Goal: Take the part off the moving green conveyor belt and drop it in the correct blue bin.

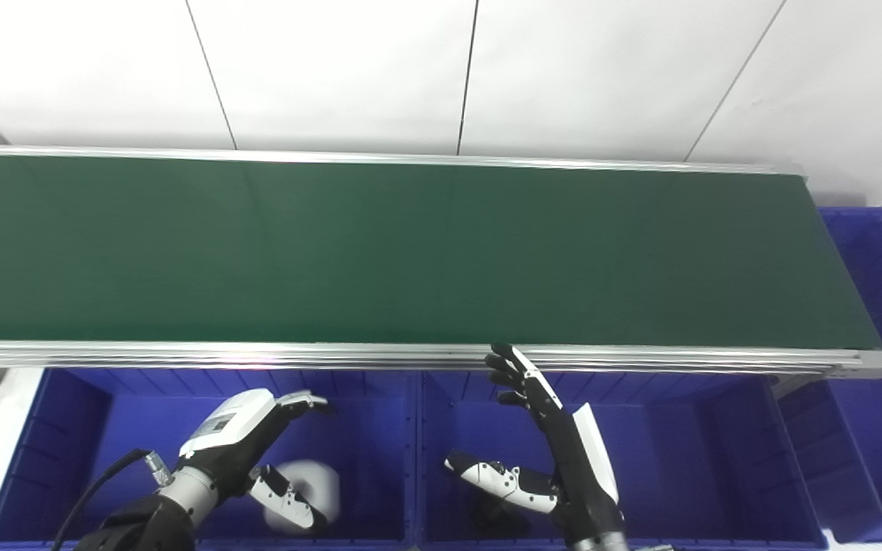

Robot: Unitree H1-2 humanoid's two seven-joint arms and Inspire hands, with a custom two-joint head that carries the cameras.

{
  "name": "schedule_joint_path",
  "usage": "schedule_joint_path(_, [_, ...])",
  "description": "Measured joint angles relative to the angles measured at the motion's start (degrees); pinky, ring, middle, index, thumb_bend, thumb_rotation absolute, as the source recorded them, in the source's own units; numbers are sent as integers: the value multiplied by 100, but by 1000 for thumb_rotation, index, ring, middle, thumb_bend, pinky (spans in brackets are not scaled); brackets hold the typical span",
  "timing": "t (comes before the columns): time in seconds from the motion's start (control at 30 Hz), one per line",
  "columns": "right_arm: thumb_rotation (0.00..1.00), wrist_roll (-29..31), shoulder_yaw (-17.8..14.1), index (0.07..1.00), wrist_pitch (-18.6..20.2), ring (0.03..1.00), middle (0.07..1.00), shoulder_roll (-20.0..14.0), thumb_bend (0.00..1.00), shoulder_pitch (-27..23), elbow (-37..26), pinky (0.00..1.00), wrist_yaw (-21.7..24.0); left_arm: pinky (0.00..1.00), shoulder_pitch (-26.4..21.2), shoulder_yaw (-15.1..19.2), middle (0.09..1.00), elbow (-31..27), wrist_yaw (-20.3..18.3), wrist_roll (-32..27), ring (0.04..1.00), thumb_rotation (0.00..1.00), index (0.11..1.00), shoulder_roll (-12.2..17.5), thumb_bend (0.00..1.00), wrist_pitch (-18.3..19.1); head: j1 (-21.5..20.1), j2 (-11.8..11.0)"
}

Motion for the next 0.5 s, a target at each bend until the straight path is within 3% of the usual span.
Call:
schedule_joint_path(0.07, [356, -7, -1, 900, 14, 840, 857, 0, 683, -4, 0, 775, 1, 903, 26, 157, 1000, 14, 94, -503, 996, 441, 999, -42, 737, -189, 26, -26])
schedule_joint_path(0.17, [357, -20, -8, 901, 61, 845, 859, -10, 684, -12, 0, 782, 12, 934, 79, 398, 1000, 101, 264, -1564, 1000, 498, 1000, -159, 746, -777, 53, -70])
schedule_joint_path(0.27, [358, -34, -16, 903, 136, 847, 860, -36, 684, -16, 0, 783, 38, 973, 218, 443, 1000, 57, 352, -2198, 1000, 503, 1000, -322, 742, -1184, 62, -88])
schedule_joint_path(0.4, [343, -17, -34, 904, 254, 850, 864, -67, 685, 7, -3, 790, 88, 997, 402, 472, 1000, -77, 413, -2831, 1000, 520, 1000, -560, 781, -1363, 79, -114])
schedule_joint_path(0.5, [334, 22, -50, 907, 263, 851, 869, -106, 677, 30, -6, 792, 101, 951, 588, 462, 1000, -187, 490, -3319, 1000, 549, 1000, -829, 786, -1500, 132, -97])
